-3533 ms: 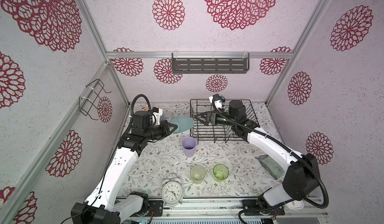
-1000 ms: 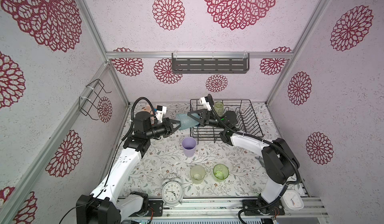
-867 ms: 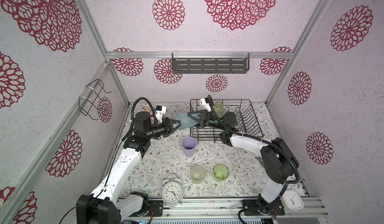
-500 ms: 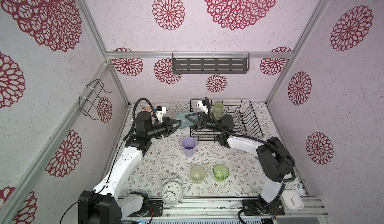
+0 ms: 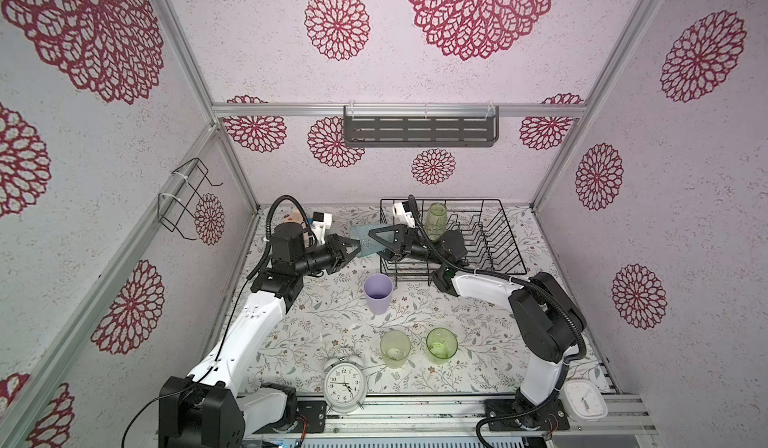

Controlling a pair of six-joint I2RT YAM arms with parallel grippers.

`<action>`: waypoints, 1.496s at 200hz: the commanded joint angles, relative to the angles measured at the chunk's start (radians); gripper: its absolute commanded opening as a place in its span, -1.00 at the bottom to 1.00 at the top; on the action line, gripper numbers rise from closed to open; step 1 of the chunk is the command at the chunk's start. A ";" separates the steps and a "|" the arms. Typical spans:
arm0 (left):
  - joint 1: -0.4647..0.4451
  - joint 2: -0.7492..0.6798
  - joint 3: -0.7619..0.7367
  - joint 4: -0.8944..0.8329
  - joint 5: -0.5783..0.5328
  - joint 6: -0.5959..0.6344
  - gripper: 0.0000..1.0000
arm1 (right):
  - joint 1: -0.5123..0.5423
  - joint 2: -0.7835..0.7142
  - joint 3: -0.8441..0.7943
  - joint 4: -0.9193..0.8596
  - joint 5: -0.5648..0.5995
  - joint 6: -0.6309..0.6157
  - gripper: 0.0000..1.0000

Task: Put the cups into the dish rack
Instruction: 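Hold the teal cup out with the left gripper while the right gripper grasps it, then open the left gripper and draw it back while the right carries the teal cup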

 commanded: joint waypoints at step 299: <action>0.104 -0.147 -0.103 -0.470 -0.132 0.298 0.25 | -0.126 0.208 0.763 -1.714 0.965 -1.296 0.12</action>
